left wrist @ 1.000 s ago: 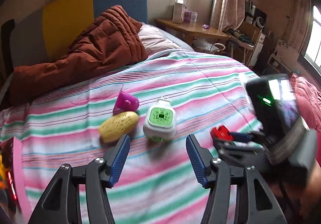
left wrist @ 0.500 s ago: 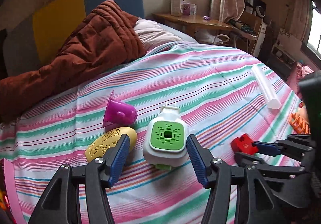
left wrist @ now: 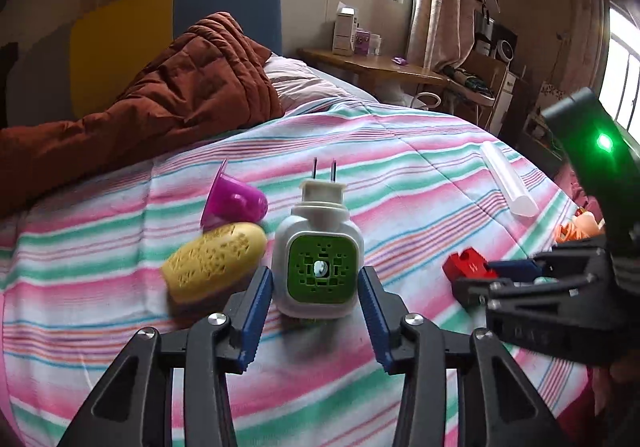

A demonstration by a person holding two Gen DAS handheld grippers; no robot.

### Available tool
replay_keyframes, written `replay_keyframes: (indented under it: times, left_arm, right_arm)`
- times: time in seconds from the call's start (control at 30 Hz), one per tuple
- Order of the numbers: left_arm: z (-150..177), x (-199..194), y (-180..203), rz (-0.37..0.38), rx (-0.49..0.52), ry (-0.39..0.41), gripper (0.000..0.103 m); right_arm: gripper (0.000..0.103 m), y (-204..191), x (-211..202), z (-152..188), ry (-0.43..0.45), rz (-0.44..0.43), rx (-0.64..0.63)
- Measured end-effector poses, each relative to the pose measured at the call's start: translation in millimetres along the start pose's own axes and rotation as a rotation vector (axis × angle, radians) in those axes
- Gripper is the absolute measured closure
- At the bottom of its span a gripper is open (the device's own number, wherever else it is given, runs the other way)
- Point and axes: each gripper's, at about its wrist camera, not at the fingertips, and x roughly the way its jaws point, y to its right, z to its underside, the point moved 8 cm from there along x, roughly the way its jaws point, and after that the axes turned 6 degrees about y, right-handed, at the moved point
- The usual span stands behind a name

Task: Organize rigid objects
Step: 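Grasp the white-green plug-in device with the left tool while the right tool holds the puzzle piece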

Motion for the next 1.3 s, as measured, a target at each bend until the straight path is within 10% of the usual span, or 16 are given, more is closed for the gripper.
replay_keyframes:
  times: [0.6, 0.67, 0.83, 1.3]
  left_arm:
    - [32, -57, -16, -0.020, -0.048, 0.016, 0.066]
    - [36, -68, -20, -0.030, -0.065, 0.023, 0.087]
    - [54, -86, -29, -0.054, -0.105, 0.001, 0.089]
    - [12, -47, -13, -0.098, -0.088, -0.044, 0.052]
  right_arm:
    - [0.071, -1, 1, 0, 0.003, 0.003, -0.009]
    - [0.071, 0, 1, 0, 0.004, 0.003, -0.010]
    - [0.071, 0, 2, 0, 0.004, 0.003, -0.010]
    - [0.071, -1, 2, 1, 0.005, 0.003, -0.012]
